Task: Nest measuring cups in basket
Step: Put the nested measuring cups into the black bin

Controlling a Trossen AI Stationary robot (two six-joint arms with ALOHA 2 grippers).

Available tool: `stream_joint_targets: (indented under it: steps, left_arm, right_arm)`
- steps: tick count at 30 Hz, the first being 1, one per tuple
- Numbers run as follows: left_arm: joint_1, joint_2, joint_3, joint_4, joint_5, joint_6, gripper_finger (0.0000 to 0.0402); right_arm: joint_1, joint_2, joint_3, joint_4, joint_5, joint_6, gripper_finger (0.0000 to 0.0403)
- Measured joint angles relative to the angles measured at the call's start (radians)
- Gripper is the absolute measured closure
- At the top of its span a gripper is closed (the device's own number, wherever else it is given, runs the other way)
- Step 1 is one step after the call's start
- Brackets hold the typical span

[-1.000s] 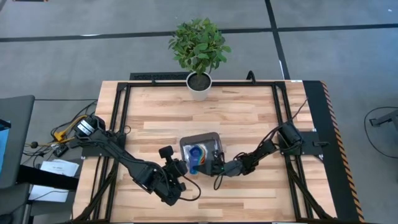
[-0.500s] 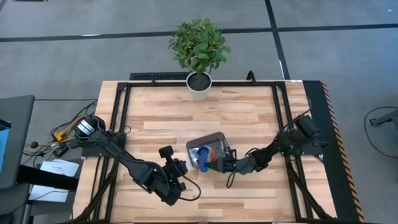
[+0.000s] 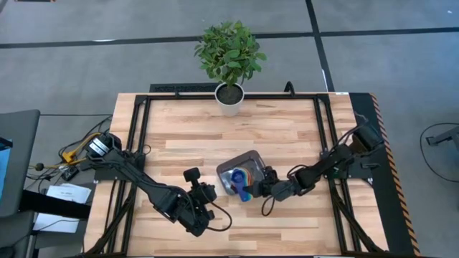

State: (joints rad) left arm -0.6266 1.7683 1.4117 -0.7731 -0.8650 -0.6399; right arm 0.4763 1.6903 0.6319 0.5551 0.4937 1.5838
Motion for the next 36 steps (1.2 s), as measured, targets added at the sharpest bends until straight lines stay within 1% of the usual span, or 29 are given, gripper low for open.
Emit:
stream_joint_targets:
  steps: [7,11,16,26,32,36]
  left_arm:
    - [0.000,0.000,0.000,-0.002,-0.005,0.000,0.0401]
    - [0.000,0.000,0.000,-0.004,-0.005,0.003,0.0401]
    - [0.000,0.000,0.000,-0.004,-0.005,0.011,0.0401]
    - [0.000,0.000,0.000,-0.007,0.008,0.011,0.0401]
    - [0.001,0.000,0.000,-0.007,0.008,0.011,0.0401]
    - [0.013,0.000,0.000,-0.007,0.010,0.012,0.0401]
  right_arm:
    - [0.000,-0.036,0.000,-0.035,-0.001,-0.048,0.0167]
    - [0.000,-0.042,0.000,-0.064,0.000,-0.072,0.0157]
    - [0.001,-0.043,0.001,-0.082,0.001,-0.099,0.0162]
    - [0.002,-0.067,0.001,-0.099,-0.026,-0.237,0.0180]
    - [0.002,-0.103,0.000,-0.205,-0.020,-0.292,0.0191]
    - [0.002,-0.128,0.000,-0.222,-0.017,-0.360,0.0195]
